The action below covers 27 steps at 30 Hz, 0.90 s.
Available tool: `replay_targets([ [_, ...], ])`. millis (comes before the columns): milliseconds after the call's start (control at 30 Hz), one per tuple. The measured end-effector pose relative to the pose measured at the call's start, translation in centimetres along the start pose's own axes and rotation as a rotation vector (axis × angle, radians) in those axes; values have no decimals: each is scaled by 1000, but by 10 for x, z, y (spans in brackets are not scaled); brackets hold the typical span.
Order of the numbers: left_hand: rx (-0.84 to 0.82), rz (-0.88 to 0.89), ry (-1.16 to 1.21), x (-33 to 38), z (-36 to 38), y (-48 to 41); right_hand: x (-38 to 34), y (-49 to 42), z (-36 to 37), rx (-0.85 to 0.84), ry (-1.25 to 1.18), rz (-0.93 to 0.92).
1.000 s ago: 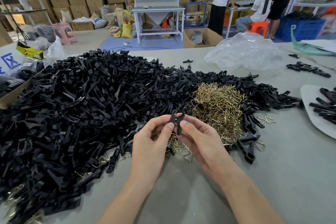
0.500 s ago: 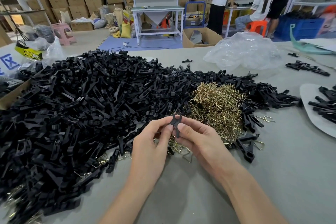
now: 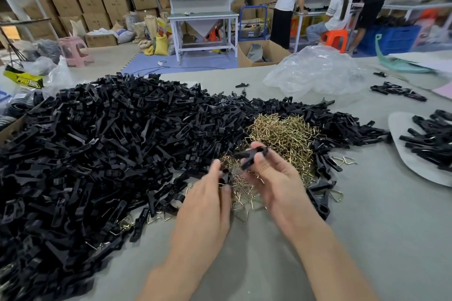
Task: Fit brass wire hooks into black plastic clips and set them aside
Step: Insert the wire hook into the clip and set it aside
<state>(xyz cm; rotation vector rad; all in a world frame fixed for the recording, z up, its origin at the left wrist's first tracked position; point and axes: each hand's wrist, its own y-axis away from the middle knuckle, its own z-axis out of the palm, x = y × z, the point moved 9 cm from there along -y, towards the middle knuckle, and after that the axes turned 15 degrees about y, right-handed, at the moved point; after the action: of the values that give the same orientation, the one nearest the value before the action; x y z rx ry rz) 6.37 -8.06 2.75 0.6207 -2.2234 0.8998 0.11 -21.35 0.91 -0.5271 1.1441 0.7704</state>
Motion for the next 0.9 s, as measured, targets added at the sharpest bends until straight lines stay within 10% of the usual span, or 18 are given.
replay_targets([
  [133,-143,216,-274,22,38,-7,-10,-5,-26,112,-213,-19],
  [333,-201,58,-497,14,71,-40,-3,-6,-32,137,-278,25],
  [900,13,108,-289,13,23,-35,-3,-7,-35,111,-279,18],
])
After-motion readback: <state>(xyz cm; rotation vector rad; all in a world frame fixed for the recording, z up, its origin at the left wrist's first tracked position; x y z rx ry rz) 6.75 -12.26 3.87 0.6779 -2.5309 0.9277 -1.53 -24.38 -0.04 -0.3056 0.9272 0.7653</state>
